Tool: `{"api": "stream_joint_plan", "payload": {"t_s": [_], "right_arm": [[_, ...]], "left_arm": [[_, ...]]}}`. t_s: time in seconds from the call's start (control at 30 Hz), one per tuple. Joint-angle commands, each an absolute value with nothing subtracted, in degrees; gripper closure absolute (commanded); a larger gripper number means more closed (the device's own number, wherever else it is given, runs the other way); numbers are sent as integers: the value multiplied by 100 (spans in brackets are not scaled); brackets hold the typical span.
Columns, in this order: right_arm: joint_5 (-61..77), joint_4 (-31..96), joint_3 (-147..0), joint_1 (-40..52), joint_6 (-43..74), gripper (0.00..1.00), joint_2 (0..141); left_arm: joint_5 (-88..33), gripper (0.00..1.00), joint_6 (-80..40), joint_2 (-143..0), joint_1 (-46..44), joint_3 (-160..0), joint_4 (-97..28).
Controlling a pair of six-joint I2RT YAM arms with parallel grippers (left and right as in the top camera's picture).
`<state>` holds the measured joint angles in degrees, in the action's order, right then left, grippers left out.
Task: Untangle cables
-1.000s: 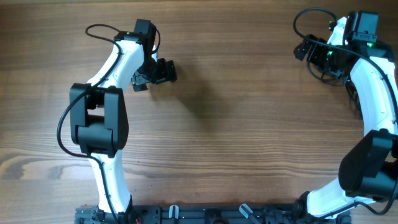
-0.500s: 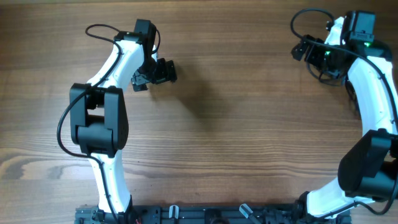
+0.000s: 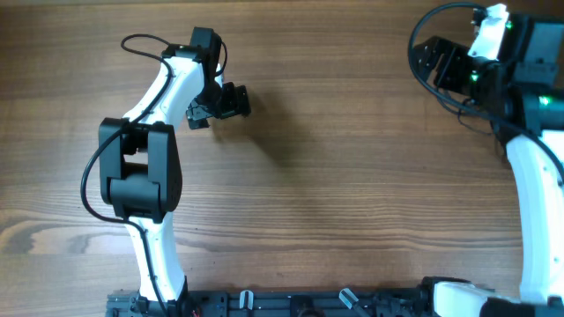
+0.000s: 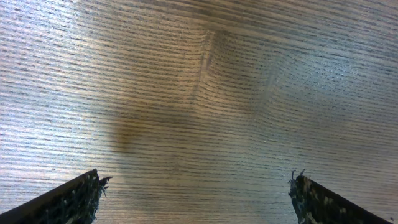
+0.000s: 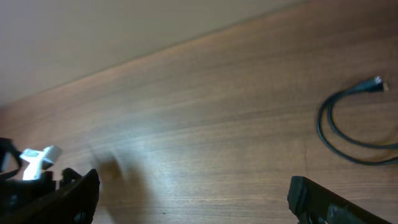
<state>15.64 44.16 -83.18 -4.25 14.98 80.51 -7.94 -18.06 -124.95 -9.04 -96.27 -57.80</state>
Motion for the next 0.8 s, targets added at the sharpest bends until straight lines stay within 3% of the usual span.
{"api": "stream_joint_plan", "payload": {"t_s": [0.0,0.77], "right_arm": [[1643,4403,-8311,-416,1544,0,7544],[1619,4547,-8204,-126,1518,0,5323]], "left_arm": [[-740,0,-1715,-12567,-910,-9708,-5769],[-740,0,-1715,-12567,-910,-9708,-5769]]}}
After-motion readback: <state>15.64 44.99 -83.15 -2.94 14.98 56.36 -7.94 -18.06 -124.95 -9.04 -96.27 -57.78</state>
